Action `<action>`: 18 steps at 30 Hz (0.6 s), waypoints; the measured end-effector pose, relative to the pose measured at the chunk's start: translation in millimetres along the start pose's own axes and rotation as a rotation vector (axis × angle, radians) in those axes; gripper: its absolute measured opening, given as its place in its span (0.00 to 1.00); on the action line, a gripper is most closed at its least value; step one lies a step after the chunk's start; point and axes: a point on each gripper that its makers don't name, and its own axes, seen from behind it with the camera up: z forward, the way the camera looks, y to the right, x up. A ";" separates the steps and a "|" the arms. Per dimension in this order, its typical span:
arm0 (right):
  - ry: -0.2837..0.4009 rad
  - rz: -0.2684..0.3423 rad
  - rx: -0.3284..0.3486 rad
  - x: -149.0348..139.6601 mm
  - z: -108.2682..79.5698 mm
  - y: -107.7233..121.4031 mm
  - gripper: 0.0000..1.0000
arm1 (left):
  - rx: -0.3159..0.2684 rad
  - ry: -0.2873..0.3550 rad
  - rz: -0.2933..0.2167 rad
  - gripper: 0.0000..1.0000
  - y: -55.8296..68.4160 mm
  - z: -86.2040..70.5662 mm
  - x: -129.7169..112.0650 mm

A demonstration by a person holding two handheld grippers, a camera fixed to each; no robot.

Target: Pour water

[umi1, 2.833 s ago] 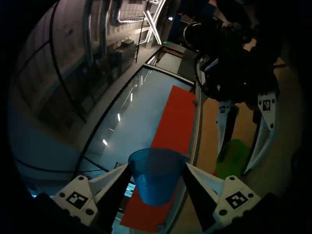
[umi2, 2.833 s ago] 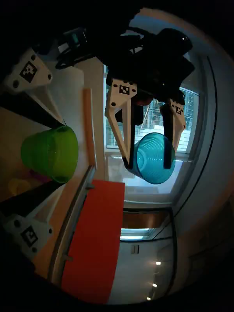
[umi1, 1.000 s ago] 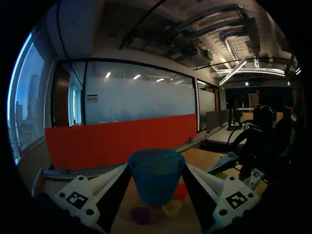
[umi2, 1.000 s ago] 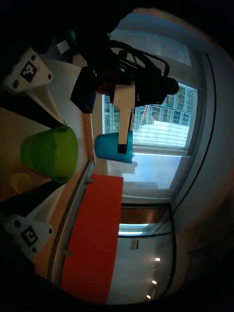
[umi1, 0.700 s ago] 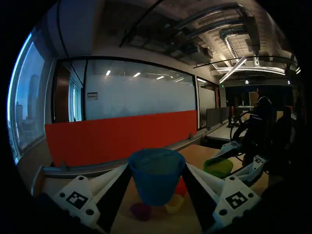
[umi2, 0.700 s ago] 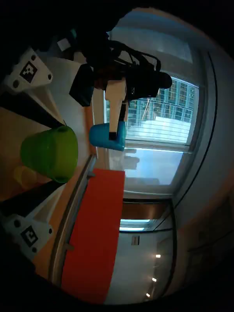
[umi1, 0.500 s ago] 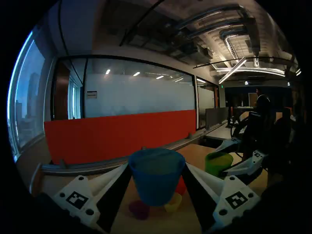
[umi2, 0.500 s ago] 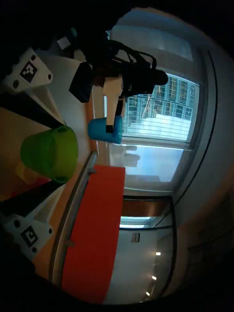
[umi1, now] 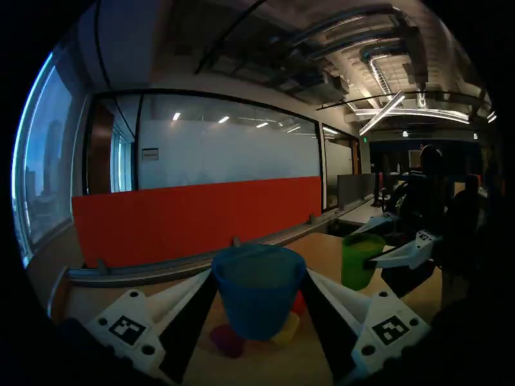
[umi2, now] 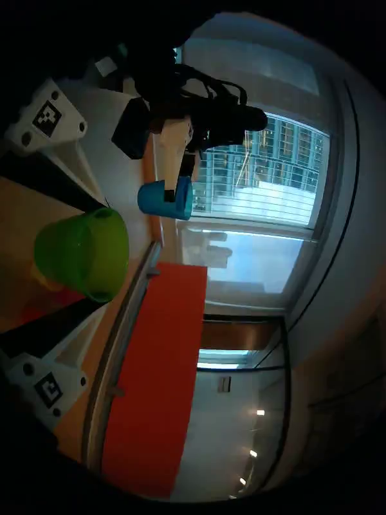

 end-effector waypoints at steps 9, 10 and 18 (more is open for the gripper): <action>-0.003 0.002 -0.007 -0.3 -4.7 3.4 0.91 | 0.000 -0.014 0.016 0.86 0.5 -0.7 -8.8; -0.005 0.003 -0.008 -1.0 -5.3 4.0 0.91 | -0.001 -0.017 0.018 0.86 0.7 -0.9 -10.7; -0.018 0.005 -0.020 -8.5 -8.3 9.5 0.91 | -0.002 -0.047 0.035 0.86 0.9 -0.8 -29.5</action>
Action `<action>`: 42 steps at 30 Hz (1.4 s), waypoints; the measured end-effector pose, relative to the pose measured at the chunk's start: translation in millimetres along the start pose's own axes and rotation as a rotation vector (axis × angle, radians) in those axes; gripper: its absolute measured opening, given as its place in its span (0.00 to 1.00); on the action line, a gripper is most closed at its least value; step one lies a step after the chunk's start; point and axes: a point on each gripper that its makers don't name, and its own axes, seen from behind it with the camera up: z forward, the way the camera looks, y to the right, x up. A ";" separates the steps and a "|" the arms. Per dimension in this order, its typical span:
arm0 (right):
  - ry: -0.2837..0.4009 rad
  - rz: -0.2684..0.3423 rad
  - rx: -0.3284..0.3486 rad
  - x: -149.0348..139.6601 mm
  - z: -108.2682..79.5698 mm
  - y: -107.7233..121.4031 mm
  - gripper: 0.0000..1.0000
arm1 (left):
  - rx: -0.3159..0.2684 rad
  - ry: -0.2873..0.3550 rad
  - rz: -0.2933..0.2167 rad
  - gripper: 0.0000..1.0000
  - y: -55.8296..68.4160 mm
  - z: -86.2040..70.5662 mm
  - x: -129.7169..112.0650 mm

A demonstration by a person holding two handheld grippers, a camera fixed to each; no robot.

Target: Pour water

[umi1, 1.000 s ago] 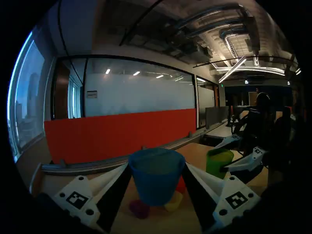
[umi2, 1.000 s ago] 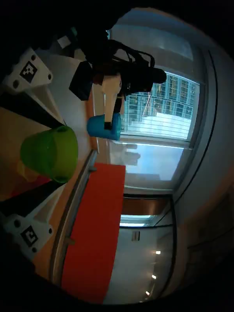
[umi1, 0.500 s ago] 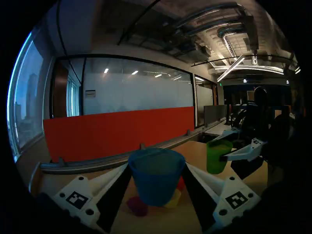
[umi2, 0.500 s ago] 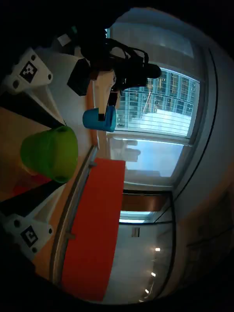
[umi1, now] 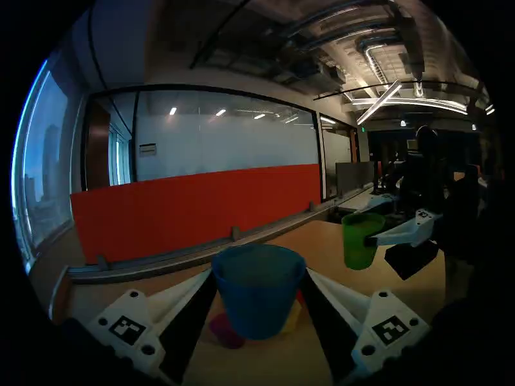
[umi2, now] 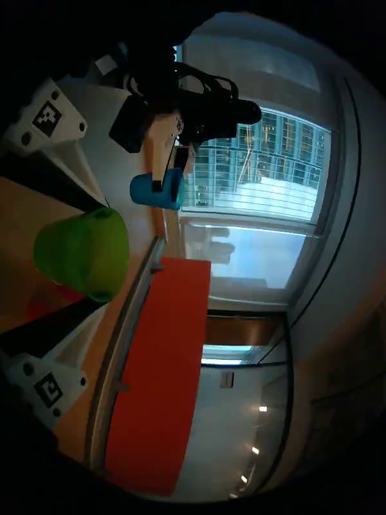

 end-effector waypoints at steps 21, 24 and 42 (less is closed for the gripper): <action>-0.098 0.005 0.012 -41.8 -5.1 3.8 0.92 | -0.034 -0.136 0.028 0.86 10.9 8.3 -66.0; -0.120 0.008 0.015 -51.0 -5.0 5.7 0.91 | -0.042 -0.167 0.030 0.87 13.4 11.2 -77.6; -0.278 0.005 0.054 -111.5 -4.9 14.8 0.91 | -0.107 -0.374 0.107 0.87 23.0 23.7 -143.7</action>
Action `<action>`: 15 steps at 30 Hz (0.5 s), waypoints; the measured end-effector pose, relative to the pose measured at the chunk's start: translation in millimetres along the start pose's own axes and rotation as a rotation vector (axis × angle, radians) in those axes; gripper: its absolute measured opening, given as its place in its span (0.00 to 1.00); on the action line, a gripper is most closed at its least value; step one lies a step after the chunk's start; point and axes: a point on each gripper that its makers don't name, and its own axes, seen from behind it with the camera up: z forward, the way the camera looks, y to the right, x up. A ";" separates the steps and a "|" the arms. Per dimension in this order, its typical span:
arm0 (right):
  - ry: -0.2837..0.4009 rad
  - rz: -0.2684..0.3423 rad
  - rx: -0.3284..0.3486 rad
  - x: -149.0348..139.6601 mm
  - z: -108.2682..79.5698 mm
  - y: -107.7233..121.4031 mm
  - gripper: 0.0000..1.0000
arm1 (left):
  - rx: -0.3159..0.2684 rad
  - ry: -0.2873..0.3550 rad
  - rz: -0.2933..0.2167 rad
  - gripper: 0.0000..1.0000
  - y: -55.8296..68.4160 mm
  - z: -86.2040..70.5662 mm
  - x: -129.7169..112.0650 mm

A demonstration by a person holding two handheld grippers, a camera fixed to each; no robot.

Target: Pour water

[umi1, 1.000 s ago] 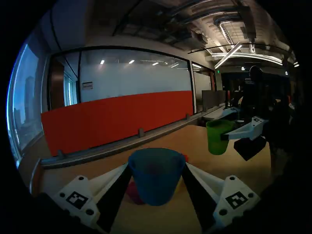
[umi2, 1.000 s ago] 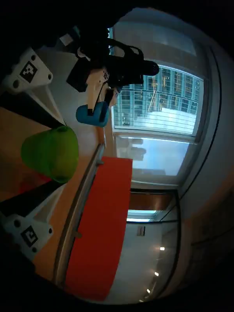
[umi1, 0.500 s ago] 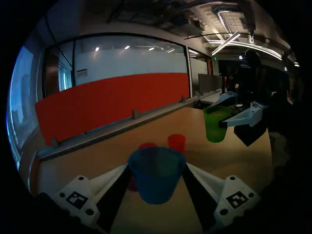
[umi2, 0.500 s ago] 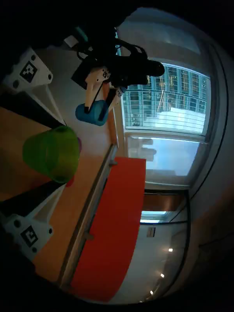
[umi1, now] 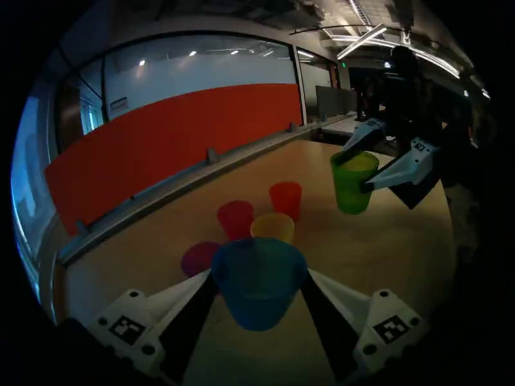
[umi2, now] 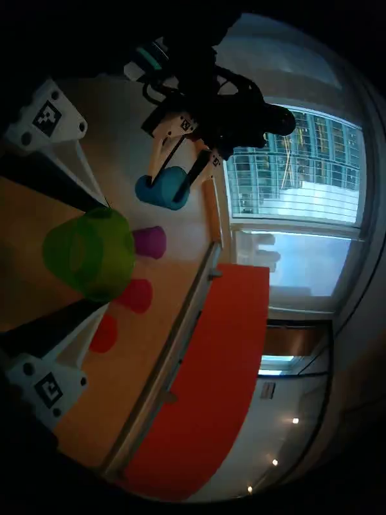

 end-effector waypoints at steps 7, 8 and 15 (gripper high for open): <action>-0.064 -0.011 0.006 -20.0 4.7 4.6 0.91 | -0.026 -0.062 0.013 0.87 2.4 9.8 -18.2; -0.072 -0.013 0.006 -22.1 5.5 5.3 0.92 | -0.030 -0.073 0.015 0.87 3.0 11.6 -21.4; -0.123 -0.019 0.013 -36.3 10.9 8.1 0.92 | -0.053 -0.124 0.026 0.87 6.3 24.7 -36.9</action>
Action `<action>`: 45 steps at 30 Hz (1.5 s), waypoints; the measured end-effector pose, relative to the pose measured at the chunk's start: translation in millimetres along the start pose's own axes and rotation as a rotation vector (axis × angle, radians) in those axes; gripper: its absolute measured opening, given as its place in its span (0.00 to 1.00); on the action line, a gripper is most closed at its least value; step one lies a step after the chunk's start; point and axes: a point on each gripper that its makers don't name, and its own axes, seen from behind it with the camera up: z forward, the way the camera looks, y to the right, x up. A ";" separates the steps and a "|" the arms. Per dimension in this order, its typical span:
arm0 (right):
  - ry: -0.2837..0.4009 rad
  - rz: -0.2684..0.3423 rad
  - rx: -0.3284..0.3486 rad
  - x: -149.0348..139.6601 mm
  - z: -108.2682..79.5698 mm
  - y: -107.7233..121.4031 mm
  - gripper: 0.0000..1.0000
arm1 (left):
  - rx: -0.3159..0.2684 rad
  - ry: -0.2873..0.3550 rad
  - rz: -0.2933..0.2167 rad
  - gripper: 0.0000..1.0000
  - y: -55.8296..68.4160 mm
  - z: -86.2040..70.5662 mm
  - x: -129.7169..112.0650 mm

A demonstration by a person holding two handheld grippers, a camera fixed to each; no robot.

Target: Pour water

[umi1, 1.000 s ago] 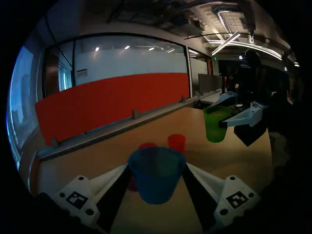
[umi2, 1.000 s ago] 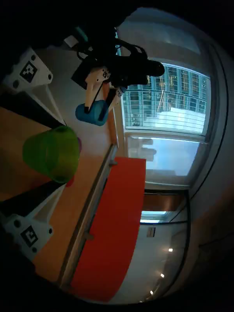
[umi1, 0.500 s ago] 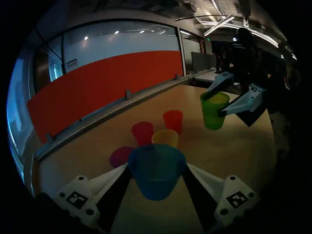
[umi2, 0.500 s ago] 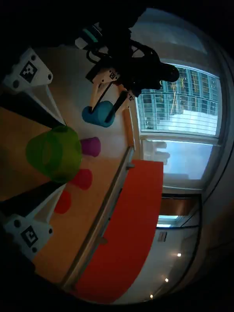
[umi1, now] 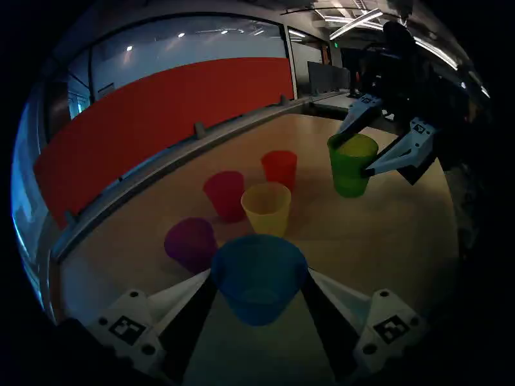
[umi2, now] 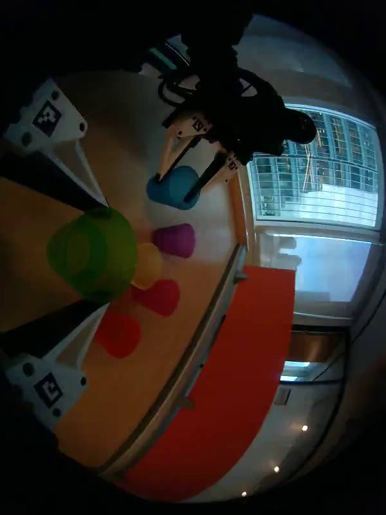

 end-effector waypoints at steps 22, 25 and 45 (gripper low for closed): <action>-0.084 0.012 0.020 -34.9 22.5 2.9 0.92 | -0.052 -0.059 -0.046 0.87 6.0 31.4 -28.1; -0.090 0.014 0.019 -38.6 24.5 2.9 0.91 | -0.054 -0.051 -0.055 0.87 6.2 31.5 -27.7; -0.104 0.021 0.005 -50.6 36.3 1.5 0.92 | -0.064 -0.058 -0.102 0.87 5.7 22.5 -39.9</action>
